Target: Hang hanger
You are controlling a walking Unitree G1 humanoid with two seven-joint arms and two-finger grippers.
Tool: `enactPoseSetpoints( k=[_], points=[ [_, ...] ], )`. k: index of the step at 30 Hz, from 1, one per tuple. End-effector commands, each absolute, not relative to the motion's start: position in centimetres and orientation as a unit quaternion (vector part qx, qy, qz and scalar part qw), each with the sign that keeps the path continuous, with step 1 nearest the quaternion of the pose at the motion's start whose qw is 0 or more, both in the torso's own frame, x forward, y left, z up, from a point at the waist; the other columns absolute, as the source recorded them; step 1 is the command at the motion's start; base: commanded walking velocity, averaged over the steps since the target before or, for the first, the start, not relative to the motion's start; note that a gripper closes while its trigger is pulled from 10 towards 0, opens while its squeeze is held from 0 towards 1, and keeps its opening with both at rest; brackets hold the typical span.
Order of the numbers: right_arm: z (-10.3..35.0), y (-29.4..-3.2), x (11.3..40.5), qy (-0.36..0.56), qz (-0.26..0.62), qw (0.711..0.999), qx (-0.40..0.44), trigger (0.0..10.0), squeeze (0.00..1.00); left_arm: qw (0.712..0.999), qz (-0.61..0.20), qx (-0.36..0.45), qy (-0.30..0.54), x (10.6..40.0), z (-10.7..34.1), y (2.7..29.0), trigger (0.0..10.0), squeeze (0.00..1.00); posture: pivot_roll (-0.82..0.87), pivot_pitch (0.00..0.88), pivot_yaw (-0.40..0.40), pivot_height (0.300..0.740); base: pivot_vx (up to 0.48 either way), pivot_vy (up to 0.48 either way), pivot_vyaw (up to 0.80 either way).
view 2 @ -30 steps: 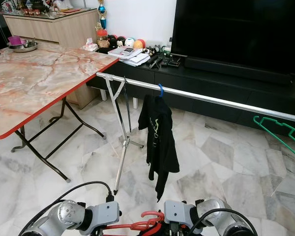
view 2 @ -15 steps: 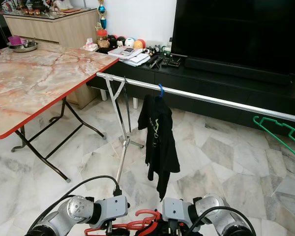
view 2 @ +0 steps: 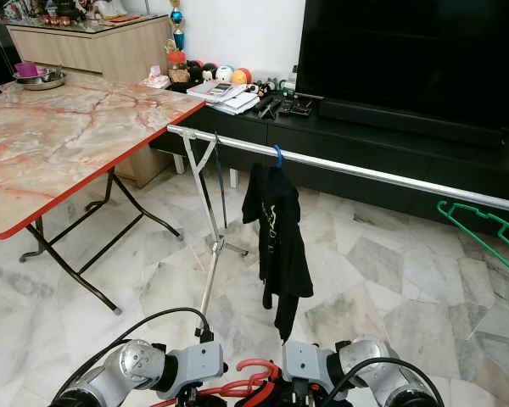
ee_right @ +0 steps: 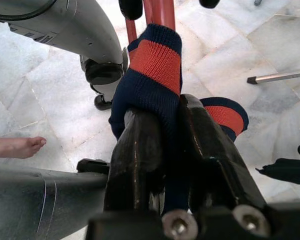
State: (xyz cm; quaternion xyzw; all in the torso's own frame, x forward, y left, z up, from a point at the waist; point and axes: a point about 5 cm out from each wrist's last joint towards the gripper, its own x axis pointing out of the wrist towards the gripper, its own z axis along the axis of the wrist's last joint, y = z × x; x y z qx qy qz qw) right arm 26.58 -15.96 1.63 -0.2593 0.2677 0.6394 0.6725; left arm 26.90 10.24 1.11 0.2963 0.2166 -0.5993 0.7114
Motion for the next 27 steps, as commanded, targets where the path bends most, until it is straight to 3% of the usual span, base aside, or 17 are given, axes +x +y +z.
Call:
enactPoseSetpoints(
  k=[1, 5, 7, 8, 9, 10, 12, 13, 19, 20, 21, 22, 23, 27],
  points=[
    [1.3, -15.9, 26.2, 0.274, 0.646, 0.662, -0.263, 10.0, 0.00, 0.739, -0.572, 0.296, 0.199, 28.2, 2.1, 10.4, 0.0, 0.00, 0.00, 0.000, -0.070, 0.740, 0.000, 0.000, 0.00],
    [1.1, -16.1, 26.0, 0.281, 0.644, 0.660, -0.265, 10.0, 0.00, 0.735, -0.576, 0.296, 0.200, 28.1, 2.2, 10.7, 0.0, 0.00, 0.00, 0.000, -0.071, 0.740, 0.000, 0.000, 0.00],
    [0.9, -16.3, 25.9, 0.283, 0.642, 0.660, -0.268, 10.0, 0.00, 0.735, -0.575, 0.304, 0.193, 28.1, 2.3, 10.8, 1.6, 0.00, 0.00, 0.000, -0.071, 0.740, 0.000, 0.000, 0.00],
    [0.9, -16.4, 25.9, 0.285, 0.642, 0.659, -0.269, 10.0, 0.00, 0.734, -0.575, 0.304, 0.193, 28.1, 2.3, 10.9, 8.1, 0.00, 0.00, 0.000, -0.072, 0.740, 0.000, 0.000, 0.00],
    [0.9, -16.4, 25.9, 0.285, 0.641, 0.659, -0.270, 10.0, 0.00, 0.734, -0.576, 0.304, 0.194, 28.1, 2.3, 10.9, 8.1, 0.00, 0.00, 0.000, -0.072, 0.740, 0.000, 0.000, 0.00],
    [0.9, -16.4, 25.9, 0.287, 0.641, 0.658, -0.272, 10.0, 0.00, 0.729, -0.581, 0.301, 0.199, 28.0, 2.2, 11.1, 10.0, 0.00, 0.00, 0.000, -0.073, 0.740, 0.000, 0.000, 0.00],
    [0.8, -16.5, 25.9, 0.288, 0.639, 0.659, -0.275, 10.0, 0.00, 0.726, -0.590, 0.287, 0.206, 27.8, 2.2, 11.2, 10.0, 0.00, 0.00, 0.000, -0.073, 0.740, 0.000, 0.000, 0.00],
    [0.8, -16.6, 25.9, 0.289, 0.637, 0.659, -0.277, 10.0, 0.00, 0.729, -0.593, 0.276, 0.202, 27.8, 2.4, 11.1, 10.0, 1.00, 0.00, 0.000, -0.073, 0.740, 0.000, 0.000, 0.00],
    [0.7, -16.7, 25.9, 0.293, 0.633, 0.659, -0.282, 10.0, 0.00, 0.728, -0.588, 0.290, 0.200, 28.0, 2.6, 11.4, 10.0, 1.00, 0.00, 0.000, -0.076, 0.740, 0.000, 0.000, 0.00],
    [0.7, -16.7, 25.9, 0.293, 0.633, 0.659, -0.282, 10.0, 0.00, 0.728, -0.586, 0.294, 0.200, 28.0, 2.6, 11.4, 10.0, 0.96, 0.00, 0.000, -0.076, 0.740, 0.000, 0.000, 0.00],
    [0.7, -16.7, 25.9, 0.294, 0.633, 0.659, -0.282, 10.0, 0.00, 0.728, -0.585, 0.296, 0.200, 28.1, 2.6, 11.4, 10.0, 0.82, 0.00, 0.000, -0.076, 0.740, 0.000, 0.000, 0.00],
    [0.6, -16.7, 25.9, 0.294, 0.633, 0.659, -0.281, 10.0, 0.00, 0.729, -0.583, 0.297, 0.200, 28.1, 2.6, 11.4, 10.0, 0.12, 0.00, 0.002, -0.078, 0.740, 0.000, 0.000, 0.00],
    [0.6, -16.7, 25.8, 0.295, 0.632, 0.659, -0.281, 10.0, 0.00, 0.731, -0.580, 0.299, 0.202, 28.2, 2.7, 11.4, 10.0, 0.00, 0.00, 0.002, -0.078, 0.740, 0.000, 0.000, 0.00],
    [0.5, -16.8, 25.8, 0.297, 0.630, 0.659, -0.283, 10.0, 0.00, 0.735, -0.583, 0.285, 0.196, 28.4, 3.1, 11.1, 10.0, 0.00, 0.00, 0.004, -0.079, 0.740, 0.000, 0.000, 0.00]
  ],
)
